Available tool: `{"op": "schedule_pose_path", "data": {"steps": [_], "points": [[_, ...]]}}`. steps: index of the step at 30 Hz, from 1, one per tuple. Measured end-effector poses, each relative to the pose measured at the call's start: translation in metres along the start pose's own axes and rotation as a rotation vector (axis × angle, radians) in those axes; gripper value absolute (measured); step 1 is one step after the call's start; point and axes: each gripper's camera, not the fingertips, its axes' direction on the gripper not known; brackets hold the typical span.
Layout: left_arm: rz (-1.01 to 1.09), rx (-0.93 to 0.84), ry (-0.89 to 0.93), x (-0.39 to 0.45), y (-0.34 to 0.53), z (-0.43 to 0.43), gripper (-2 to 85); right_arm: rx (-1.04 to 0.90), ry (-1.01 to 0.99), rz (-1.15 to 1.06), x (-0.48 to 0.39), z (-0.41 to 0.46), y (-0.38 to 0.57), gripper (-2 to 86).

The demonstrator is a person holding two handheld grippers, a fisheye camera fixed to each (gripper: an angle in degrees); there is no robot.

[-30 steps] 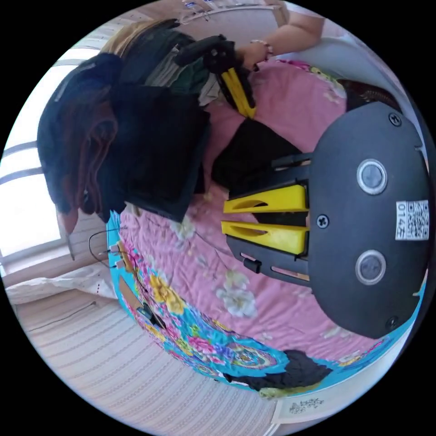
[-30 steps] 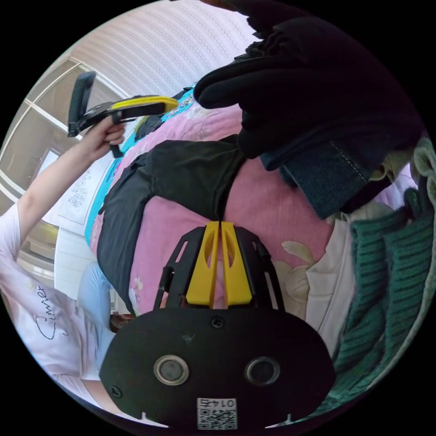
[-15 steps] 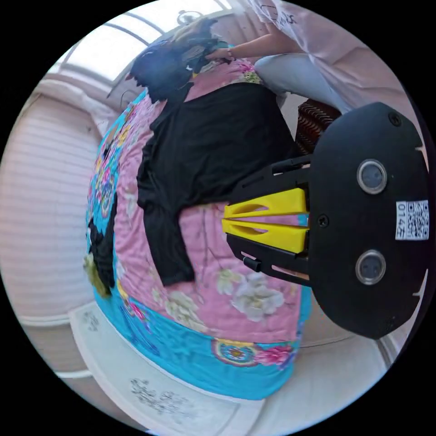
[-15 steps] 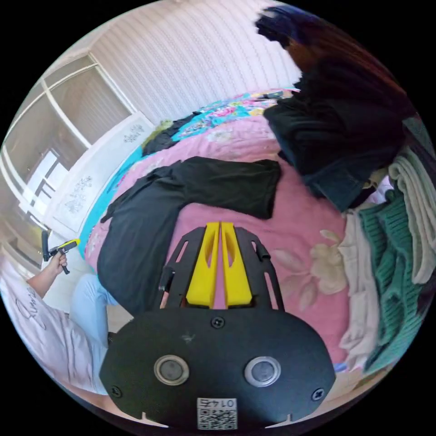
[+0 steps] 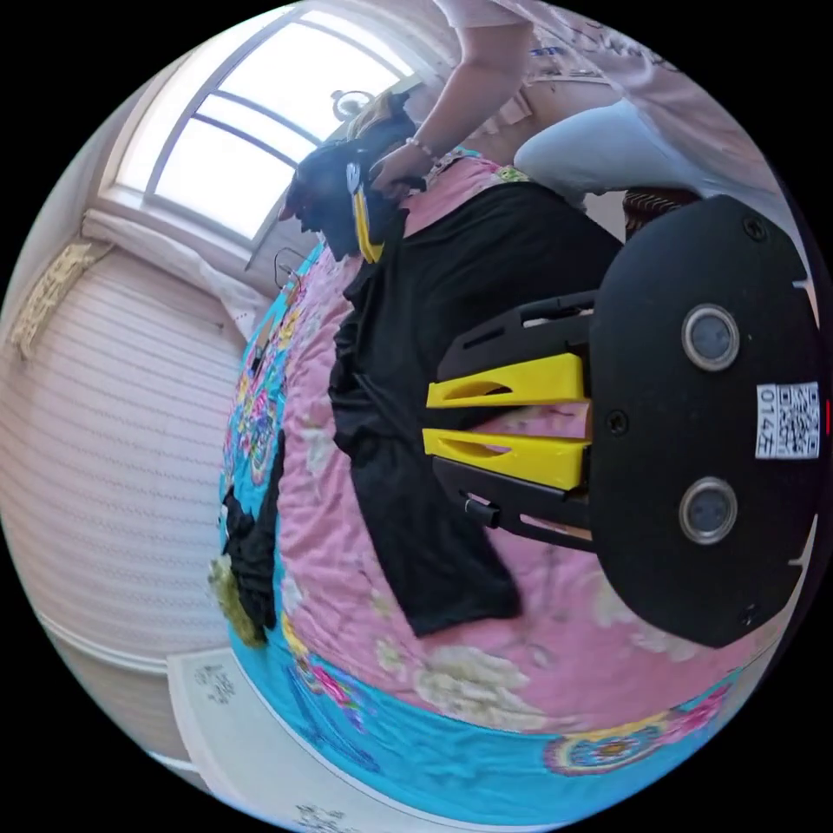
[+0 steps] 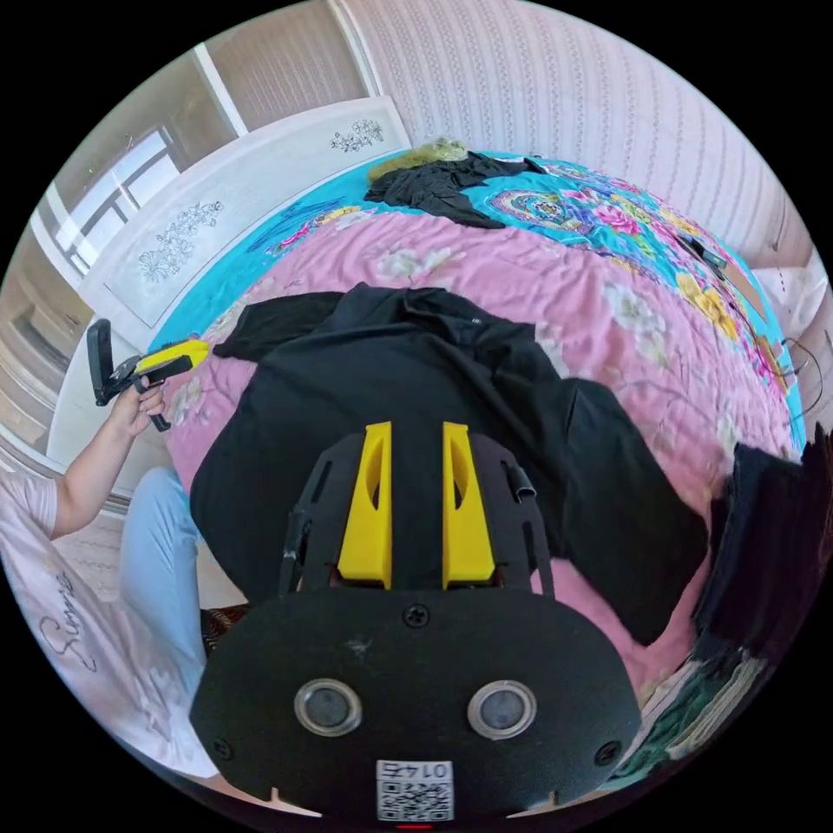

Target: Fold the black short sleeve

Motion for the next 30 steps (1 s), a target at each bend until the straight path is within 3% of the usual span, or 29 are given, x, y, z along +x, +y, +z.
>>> {"op": "schedule_pose_path", "data": {"steps": [6, 9, 14, 21, 26, 30], "points": [[0.162, -0.122, 0.004, 0.021, -0.155, 0.095, 5.3, -0.060, 0.043, 0.084, 0.053, 0.072, -0.096, 8.9], [0.180, -0.226, -0.098, 0.023, -0.199, 0.150, 6.6, -0.102, 0.074, 0.177, 0.083, 0.117, -0.123, 9.0], [0.161, -0.411, -0.070, 0.013, -0.213, 0.214, 5.2, -0.103, -0.063, 0.173, 0.099, 0.162, -0.135, 3.4], [0.139, -0.207, -0.007, -0.017, -0.244, 0.153, 0.0, -0.039, -0.069, 0.020, 0.084, 0.173, -0.155, 0.0], [0.078, -0.228, 0.016, -0.040, -0.256, 0.145, 0.8, 0.047, -0.154, 0.081, 0.088, 0.184, -0.165, -0.1], [0.033, -0.245, 0.014, -0.055, -0.256, 0.140, 2.1, 0.008, -0.092, 0.086, 0.080, 0.213, -0.172, -0.1]]}}
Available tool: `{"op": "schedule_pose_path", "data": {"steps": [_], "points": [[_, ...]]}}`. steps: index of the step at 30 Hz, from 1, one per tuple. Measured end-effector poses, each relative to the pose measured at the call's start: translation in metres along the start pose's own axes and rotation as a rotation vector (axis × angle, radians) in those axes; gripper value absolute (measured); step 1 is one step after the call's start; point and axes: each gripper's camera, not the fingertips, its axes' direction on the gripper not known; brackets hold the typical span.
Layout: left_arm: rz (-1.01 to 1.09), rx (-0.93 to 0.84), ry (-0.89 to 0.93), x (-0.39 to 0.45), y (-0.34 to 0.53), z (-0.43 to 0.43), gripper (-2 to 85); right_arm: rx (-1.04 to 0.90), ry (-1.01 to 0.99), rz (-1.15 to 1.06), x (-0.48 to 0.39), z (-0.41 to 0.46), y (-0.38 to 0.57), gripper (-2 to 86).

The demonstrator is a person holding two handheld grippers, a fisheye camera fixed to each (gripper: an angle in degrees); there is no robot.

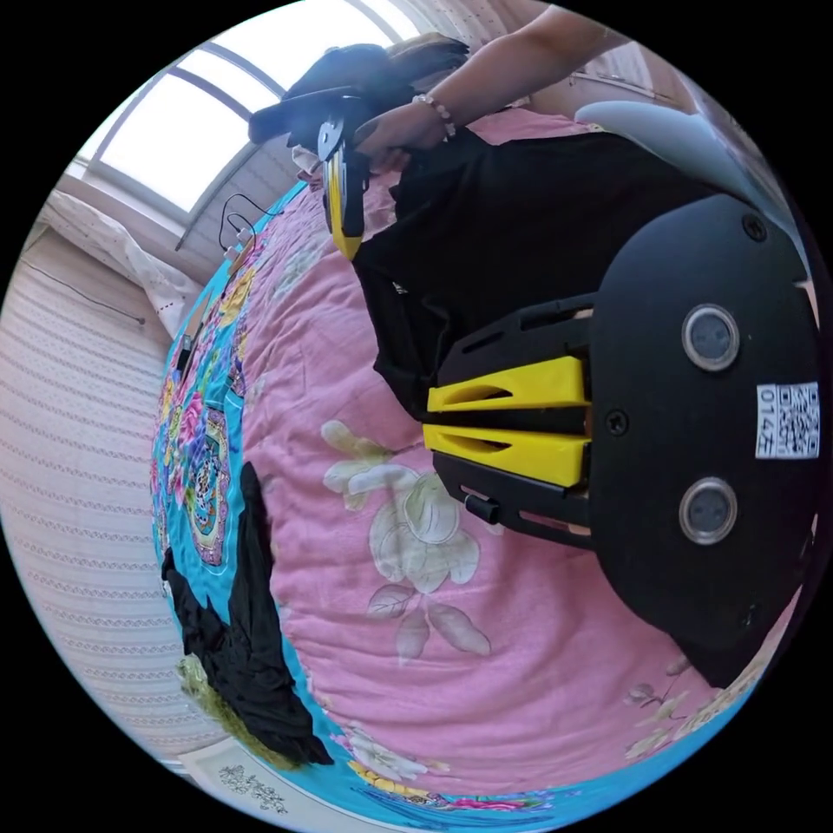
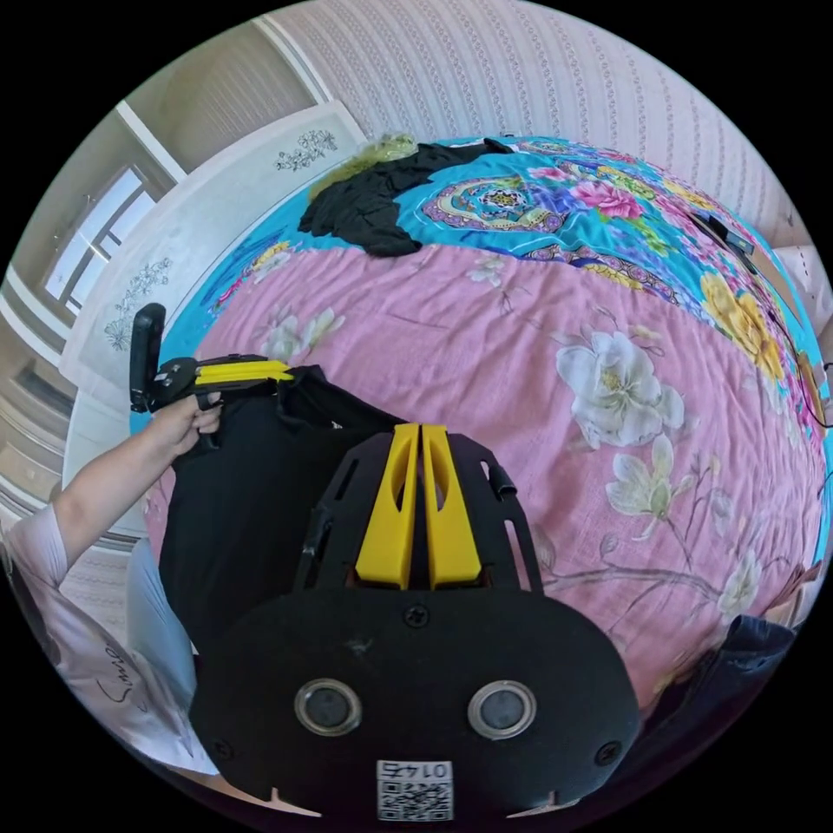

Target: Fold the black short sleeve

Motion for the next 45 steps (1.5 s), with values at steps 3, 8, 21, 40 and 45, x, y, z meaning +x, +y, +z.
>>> {"op": "schedule_pose_path", "data": {"steps": [3, 8, 21, 40, 45], "points": [[-0.011, -0.004, -0.011, -0.011, -0.001, -0.007, 3.1, -0.021, 0.044, 0.011, -0.007, 0.029, -0.013, -0.1], [-0.127, -0.005, 0.092, -0.045, 0.006, -0.044, 5.6, -0.106, 0.206, -0.037, -0.036, 0.079, -0.015, -0.3], [-0.251, 0.383, -0.342, -0.082, 0.307, -0.348, -0.1, -0.211, 0.062, -0.320, -0.205, 0.088, 0.078, 0.5], [-0.591, 0.319, -0.027, -0.202, 0.409, -0.356, 5.0, -0.295, -0.016, -0.628, -0.504, 0.265, -0.035, 7.5], [-0.563, 0.305, -0.011, -0.199, 0.415, -0.362, 1.1, -0.348, 0.002, -0.427, -0.505, 0.323, -0.057, 10.2]]}}
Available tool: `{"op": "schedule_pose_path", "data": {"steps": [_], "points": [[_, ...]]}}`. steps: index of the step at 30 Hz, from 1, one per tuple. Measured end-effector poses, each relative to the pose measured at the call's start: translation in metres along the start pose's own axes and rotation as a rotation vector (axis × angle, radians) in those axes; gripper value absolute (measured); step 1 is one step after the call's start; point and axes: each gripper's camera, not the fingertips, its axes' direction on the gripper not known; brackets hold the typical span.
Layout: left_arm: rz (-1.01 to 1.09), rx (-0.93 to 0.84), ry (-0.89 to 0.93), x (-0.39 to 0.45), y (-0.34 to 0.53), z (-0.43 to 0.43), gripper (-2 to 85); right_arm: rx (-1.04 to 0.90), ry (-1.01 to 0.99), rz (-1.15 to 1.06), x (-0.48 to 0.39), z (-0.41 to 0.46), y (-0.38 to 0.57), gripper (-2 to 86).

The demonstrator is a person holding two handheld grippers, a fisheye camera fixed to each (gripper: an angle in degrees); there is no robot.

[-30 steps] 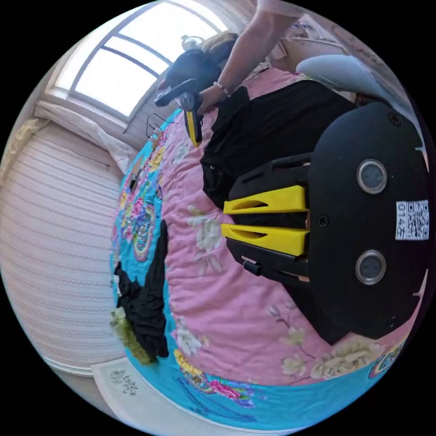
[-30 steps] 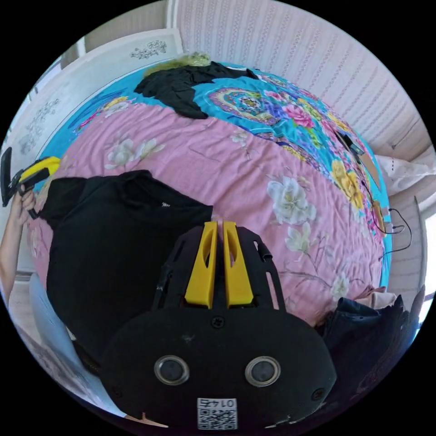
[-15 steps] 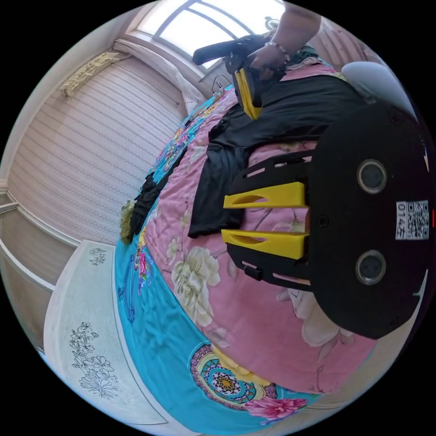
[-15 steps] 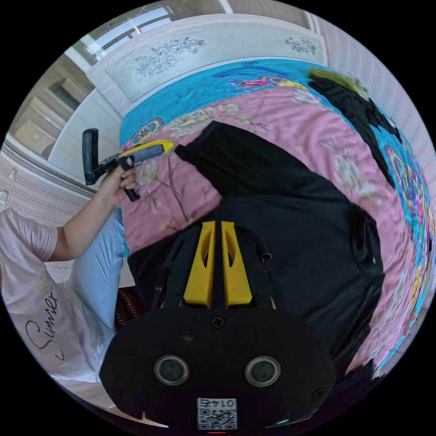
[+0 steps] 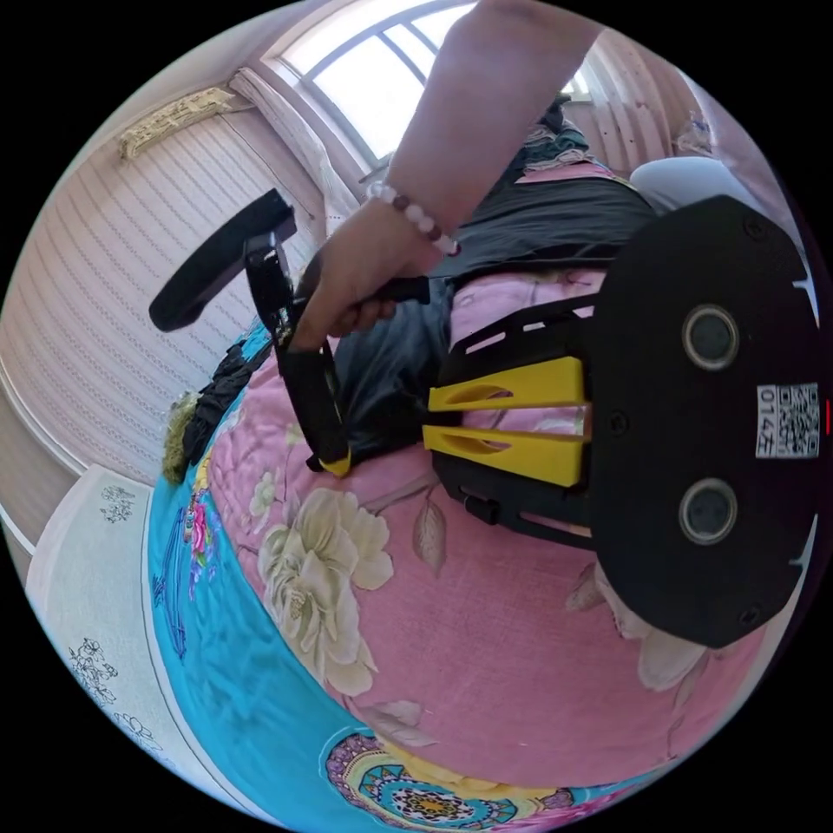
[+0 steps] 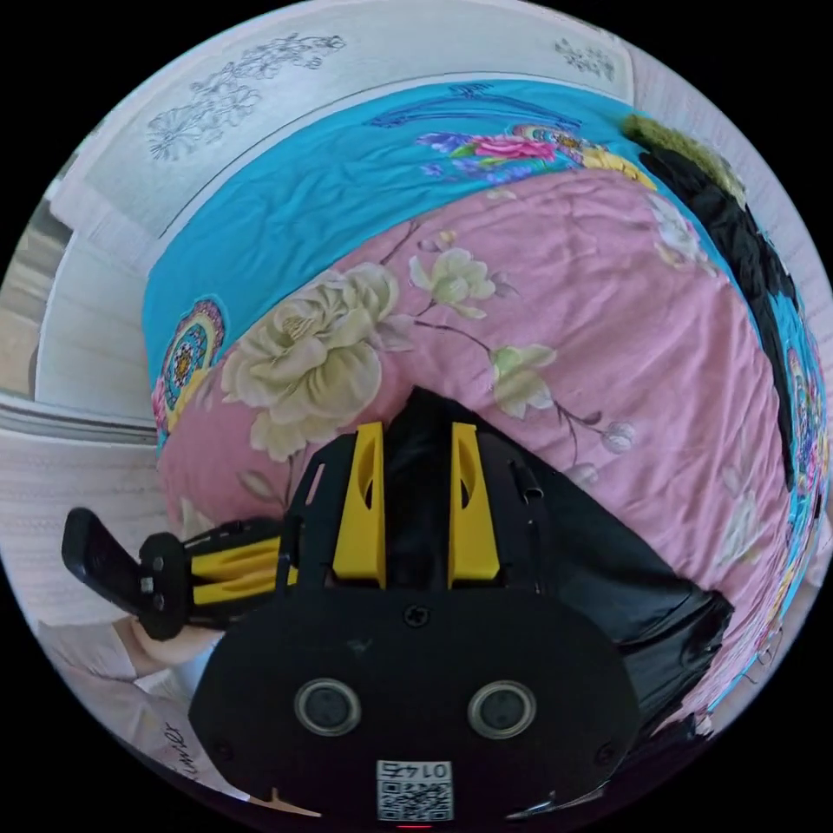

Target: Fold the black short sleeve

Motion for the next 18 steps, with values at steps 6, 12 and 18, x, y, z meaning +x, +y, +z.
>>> {"op": "schedule_pose_path", "data": {"steps": [6, 12, 18], "points": [[0.101, -0.030, 0.008, 0.021, 0.009, -0.008, -0.8, 0.099, -0.009, -0.029, 0.013, -0.028, 0.039, 1.5], [0.257, 0.161, 0.154, 0.063, 0.032, -0.043, -0.9, 0.352, -0.128, 0.081, 0.071, -0.118, 0.148, 0.6], [0.520, 0.184, 0.420, 0.155, 0.067, -0.054, -0.6, 0.598, -0.194, 0.244, 0.106, -0.189, 0.295, 0.5]]}}
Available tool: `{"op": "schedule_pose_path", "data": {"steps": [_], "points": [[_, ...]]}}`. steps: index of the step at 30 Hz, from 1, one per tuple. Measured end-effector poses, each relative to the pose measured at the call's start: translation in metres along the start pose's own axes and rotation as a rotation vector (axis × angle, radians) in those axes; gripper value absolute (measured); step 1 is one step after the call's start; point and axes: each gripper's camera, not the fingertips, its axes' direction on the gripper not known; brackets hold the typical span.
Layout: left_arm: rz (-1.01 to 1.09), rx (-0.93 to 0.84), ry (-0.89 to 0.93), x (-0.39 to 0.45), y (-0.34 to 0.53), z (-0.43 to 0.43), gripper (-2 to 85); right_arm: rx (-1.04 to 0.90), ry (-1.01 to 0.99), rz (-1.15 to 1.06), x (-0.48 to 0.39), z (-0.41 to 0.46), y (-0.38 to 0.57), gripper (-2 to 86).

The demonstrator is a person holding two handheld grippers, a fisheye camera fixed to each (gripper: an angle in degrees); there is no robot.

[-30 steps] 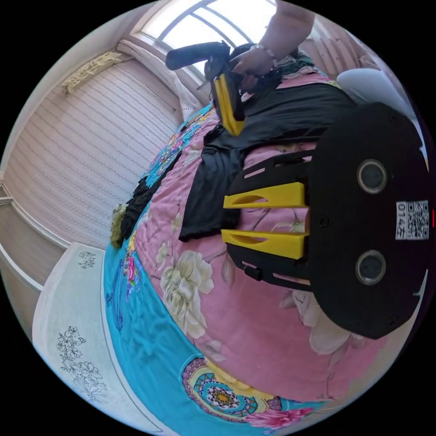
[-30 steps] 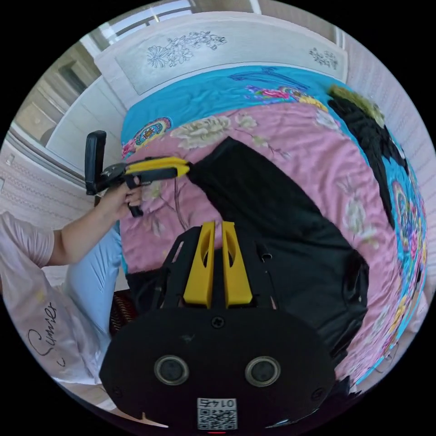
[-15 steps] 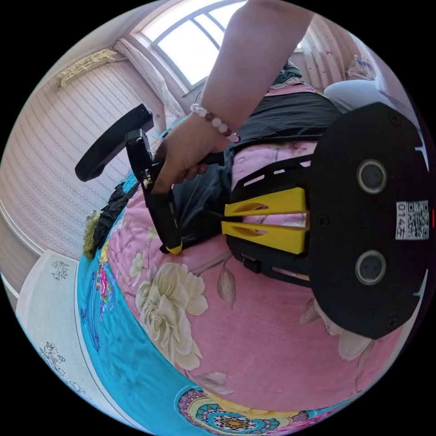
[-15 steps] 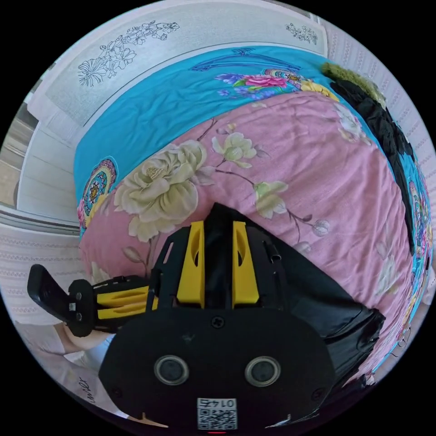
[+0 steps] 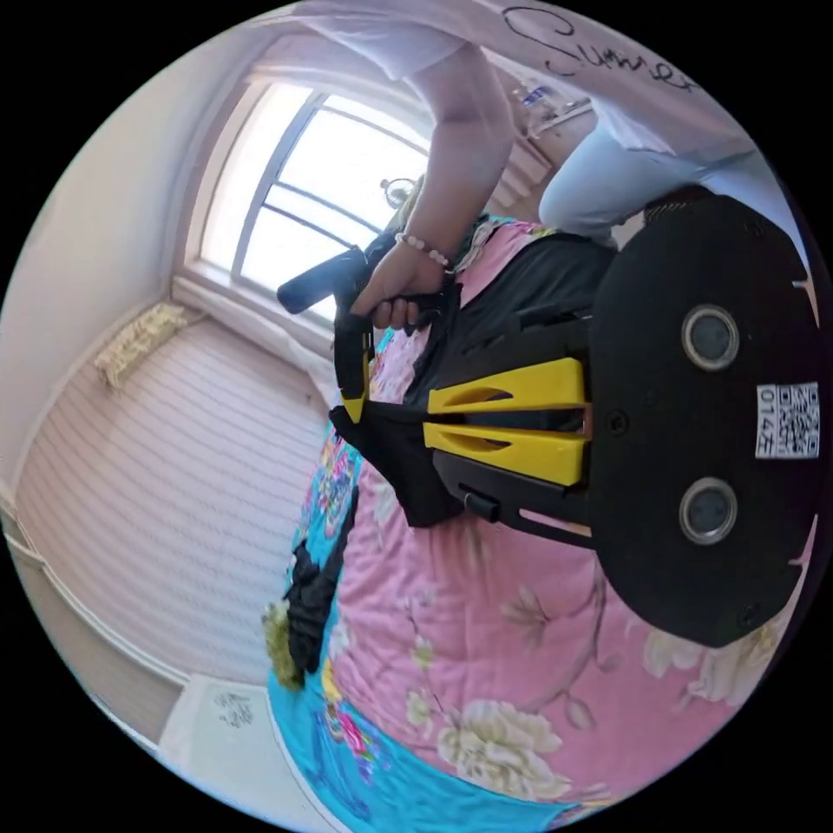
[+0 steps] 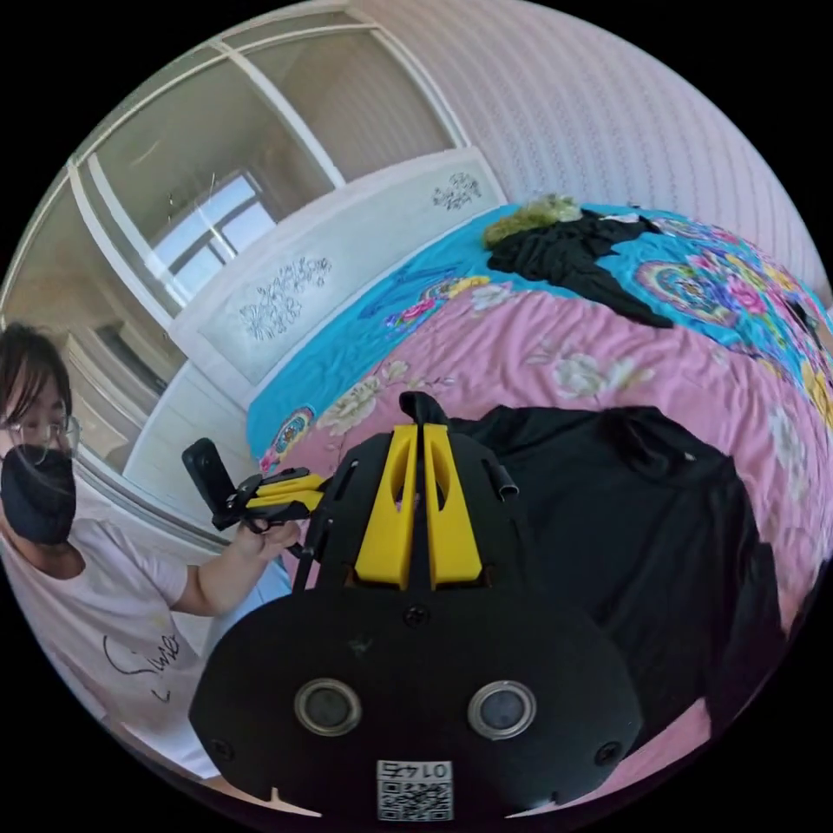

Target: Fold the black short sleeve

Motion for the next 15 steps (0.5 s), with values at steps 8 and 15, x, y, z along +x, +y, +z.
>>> {"op": "schedule_pose_path", "data": {"steps": [8, 15], "points": [[0.062, -0.152, 0.100, 0.058, 0.037, 0.074, 1.8, -0.132, 0.345, 0.256, 0.062, -0.052, 0.109, 1.4], [-0.007, -0.255, -0.004, 0.044, 0.063, 0.117, 4.0, -0.224, 0.356, 0.417, 0.104, -0.079, 0.148, 4.8]]}}
